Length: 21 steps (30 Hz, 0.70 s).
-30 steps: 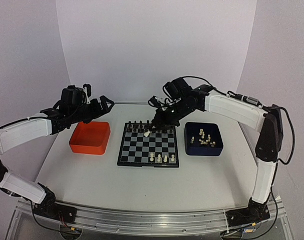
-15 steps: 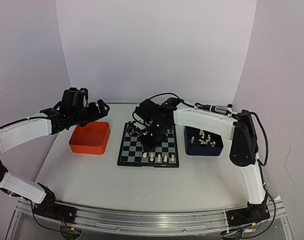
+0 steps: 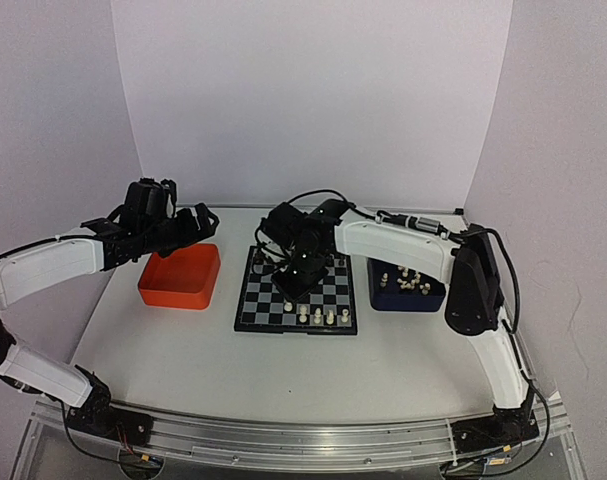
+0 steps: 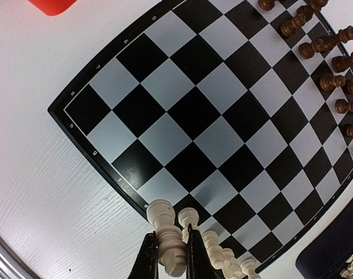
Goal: Set up the chess pieces on the board
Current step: Place the chess piece on the chessboard.
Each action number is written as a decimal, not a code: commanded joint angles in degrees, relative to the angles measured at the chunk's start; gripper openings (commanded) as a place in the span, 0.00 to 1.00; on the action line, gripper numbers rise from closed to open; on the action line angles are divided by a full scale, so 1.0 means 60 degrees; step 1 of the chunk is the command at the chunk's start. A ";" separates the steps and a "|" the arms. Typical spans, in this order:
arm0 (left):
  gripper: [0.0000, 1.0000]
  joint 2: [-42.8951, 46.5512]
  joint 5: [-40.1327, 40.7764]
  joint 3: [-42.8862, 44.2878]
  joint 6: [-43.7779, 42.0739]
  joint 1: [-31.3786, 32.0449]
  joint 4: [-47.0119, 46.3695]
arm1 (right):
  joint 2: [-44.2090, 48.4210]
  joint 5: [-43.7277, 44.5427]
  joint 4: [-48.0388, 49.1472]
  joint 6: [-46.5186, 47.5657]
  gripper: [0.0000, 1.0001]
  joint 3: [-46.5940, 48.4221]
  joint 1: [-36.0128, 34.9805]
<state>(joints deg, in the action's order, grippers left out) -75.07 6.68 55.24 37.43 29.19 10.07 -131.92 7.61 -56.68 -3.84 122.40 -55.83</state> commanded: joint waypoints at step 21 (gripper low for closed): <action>1.00 0.0191 0.0188 -0.0012 -0.0180 -0.0044 -0.0100 | -0.0889 0.0690 -0.0119 0.0552 0.00 0.0593 -0.0213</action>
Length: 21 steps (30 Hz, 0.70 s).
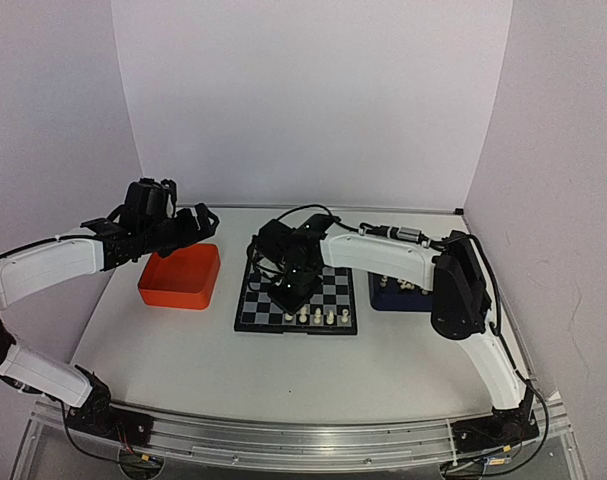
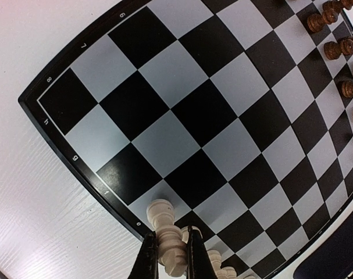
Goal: Set up the chess pieces on the board
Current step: Place the chess piece on the chessboard.
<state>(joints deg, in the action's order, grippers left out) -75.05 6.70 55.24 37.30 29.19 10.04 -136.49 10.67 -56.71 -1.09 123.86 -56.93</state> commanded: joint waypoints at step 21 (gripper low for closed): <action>1.00 0.0171 0.0218 -0.0013 -0.0200 -0.0046 -0.0119 | -0.0299 0.0176 -0.0152 0.0102 0.00 0.0335 -0.0046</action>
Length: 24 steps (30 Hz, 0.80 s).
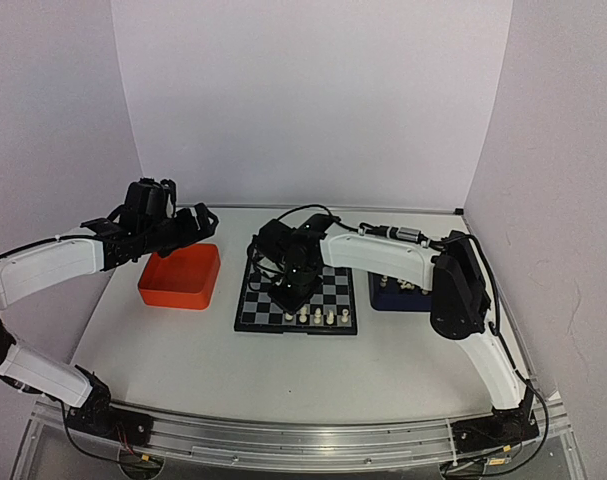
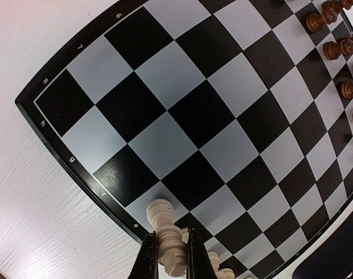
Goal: Set up the chess pieces on the board
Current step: Place the chess piece on the chessboard.
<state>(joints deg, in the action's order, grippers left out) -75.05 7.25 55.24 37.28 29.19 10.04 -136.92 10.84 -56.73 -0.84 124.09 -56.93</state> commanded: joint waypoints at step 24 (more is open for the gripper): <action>1.00 0.0088 0.0080 0.0090 -0.0280 -0.0046 -0.0142 | -0.0297 -0.0033 -0.0174 0.0059 0.00 0.0278 -0.0129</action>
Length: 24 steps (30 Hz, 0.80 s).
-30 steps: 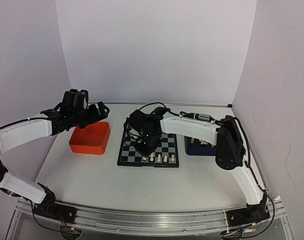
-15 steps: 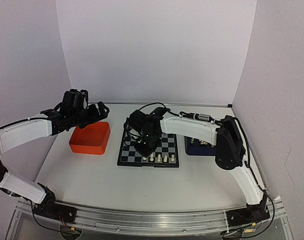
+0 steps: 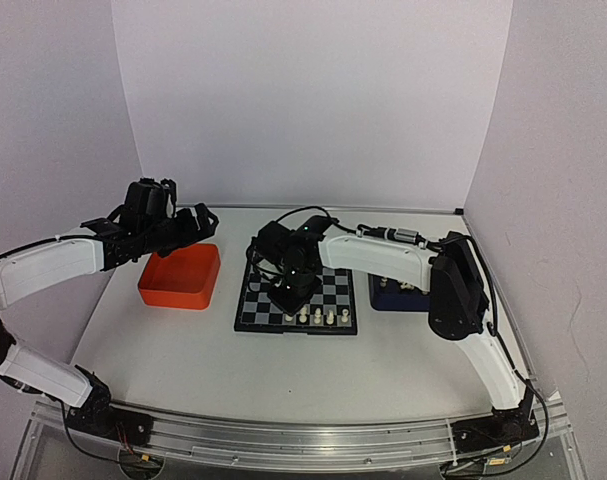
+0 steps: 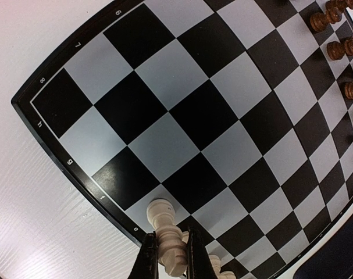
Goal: Set up the chess pieces on the board
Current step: Place the chess piece on the chessboard.
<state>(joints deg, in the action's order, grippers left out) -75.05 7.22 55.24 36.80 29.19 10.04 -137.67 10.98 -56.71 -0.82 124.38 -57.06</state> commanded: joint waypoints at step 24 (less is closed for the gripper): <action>1.00 0.0279 -0.0002 -0.0120 -0.0141 -0.0046 -0.0195 | 0.0120 -0.0176 -0.0202 0.0004 0.35 0.0199 -0.0179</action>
<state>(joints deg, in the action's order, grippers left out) -75.03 7.21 55.07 36.80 29.19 10.04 -137.67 10.70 -56.89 -0.50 124.38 -57.84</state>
